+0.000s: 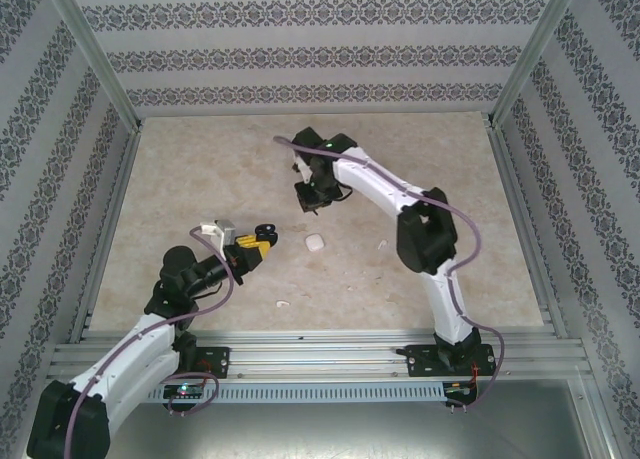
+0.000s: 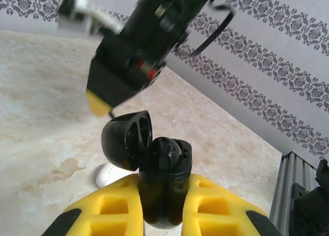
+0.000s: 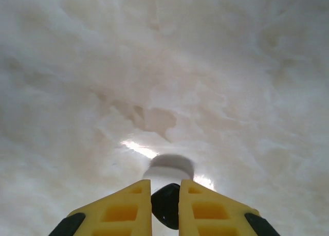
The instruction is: Insert the wireless bluetooth earbuds into the charging case
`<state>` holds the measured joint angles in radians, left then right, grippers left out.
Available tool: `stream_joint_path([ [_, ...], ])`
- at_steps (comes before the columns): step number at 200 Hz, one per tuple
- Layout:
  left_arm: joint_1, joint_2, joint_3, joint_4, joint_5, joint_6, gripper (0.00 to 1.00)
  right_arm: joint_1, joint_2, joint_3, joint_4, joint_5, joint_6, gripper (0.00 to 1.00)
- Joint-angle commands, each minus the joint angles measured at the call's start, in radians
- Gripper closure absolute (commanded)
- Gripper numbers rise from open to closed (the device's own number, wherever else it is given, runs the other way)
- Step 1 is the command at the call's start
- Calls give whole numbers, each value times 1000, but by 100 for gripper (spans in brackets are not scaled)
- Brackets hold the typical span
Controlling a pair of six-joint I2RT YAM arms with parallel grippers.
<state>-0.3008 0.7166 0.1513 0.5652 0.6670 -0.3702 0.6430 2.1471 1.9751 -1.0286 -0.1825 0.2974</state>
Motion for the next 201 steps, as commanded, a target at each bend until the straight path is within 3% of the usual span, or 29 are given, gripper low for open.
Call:
stream_joint_path([
  [1, 2, 52, 68, 148, 48, 58, 100, -6, -166, -100, 167, -57, 119, 87],
  [50, -8, 133, 149, 215, 4, 172, 100, -9, -422, -295, 360, -161, 280, 87],
  [87, -9, 176, 204, 231, 3, 227, 100, 49, -539, -359, 469, -162, 357, 86],
  [155, -10, 212, 247, 246, -3, 235, 100, 171, -616, -390, 555, -100, 419, 86],
  [201, -9, 206, 248, 260, -3, 215, 100, 191, -630, -467, 637, -71, 485, 86],
])
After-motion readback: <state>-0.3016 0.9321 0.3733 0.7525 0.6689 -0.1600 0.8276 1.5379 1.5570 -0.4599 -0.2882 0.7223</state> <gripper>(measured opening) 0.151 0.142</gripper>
